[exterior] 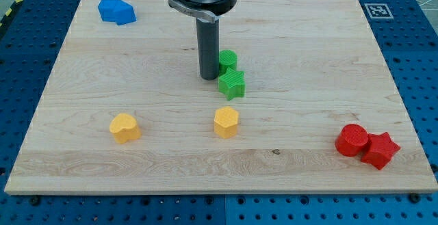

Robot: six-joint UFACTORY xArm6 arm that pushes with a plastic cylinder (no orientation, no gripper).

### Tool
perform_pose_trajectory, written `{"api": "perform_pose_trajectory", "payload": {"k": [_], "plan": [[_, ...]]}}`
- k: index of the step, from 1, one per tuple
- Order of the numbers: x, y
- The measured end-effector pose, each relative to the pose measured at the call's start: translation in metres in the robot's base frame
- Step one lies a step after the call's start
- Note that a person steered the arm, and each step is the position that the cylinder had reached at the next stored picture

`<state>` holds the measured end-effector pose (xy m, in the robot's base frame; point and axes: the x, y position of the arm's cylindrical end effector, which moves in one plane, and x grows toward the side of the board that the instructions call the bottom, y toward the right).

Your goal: Move your arm to the bottom center

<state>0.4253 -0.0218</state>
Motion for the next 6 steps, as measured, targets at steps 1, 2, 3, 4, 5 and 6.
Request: {"api": "perform_pose_trajectory", "payload": {"k": [1,2,3,4,5,6], "plan": [[-0.04,-0.001],[-0.07,-0.001],[-0.084,-0.001],[-0.083,0.048],[-0.076,0.116],[-0.076,0.138]]}}
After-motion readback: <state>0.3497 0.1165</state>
